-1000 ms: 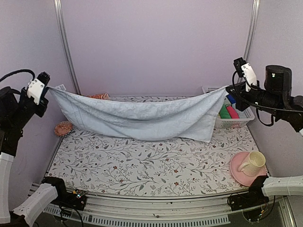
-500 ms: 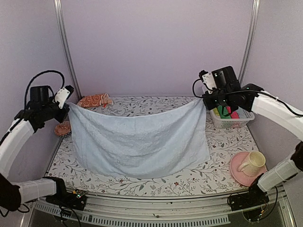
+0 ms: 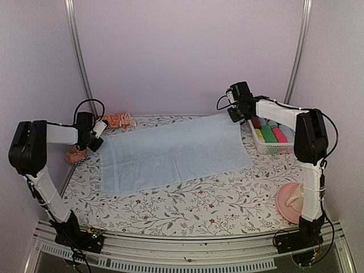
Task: Roll the towels
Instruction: Flatten out the towel at the center of the board, then fold the towel at the center of the board.
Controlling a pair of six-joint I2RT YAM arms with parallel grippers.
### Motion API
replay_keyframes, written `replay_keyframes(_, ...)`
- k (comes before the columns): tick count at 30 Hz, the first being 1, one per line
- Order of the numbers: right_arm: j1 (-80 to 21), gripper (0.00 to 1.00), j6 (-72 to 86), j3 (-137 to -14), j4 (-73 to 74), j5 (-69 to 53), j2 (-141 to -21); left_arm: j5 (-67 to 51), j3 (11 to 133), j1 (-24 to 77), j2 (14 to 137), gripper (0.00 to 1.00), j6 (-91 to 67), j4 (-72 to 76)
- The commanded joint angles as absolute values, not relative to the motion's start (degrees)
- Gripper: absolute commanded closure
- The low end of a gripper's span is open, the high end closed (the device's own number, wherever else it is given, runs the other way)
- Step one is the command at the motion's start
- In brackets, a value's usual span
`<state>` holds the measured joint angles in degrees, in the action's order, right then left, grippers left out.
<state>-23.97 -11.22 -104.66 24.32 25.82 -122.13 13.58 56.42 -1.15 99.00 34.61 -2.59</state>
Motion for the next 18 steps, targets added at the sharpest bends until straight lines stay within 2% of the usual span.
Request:
replay_keyframes(1,-23.00,0.98,-15.90,-111.26,20.92,27.20,-126.30,20.61,61.15,-1.76,102.46,1.00,37.47,7.86)
replay_keyframes(10,-22.90,0.98,-19.75,-108.96,20.54,23.93,-125.53,15.41,56.91,-1.46,99.04,1.00,43.90,13.14)
replay_keyframes(18,-22.85,0.98,-24.03,-96.63,16.20,19.71,-118.68,8.79,47.58,-1.10,88.86,1.00,50.41,14.17)
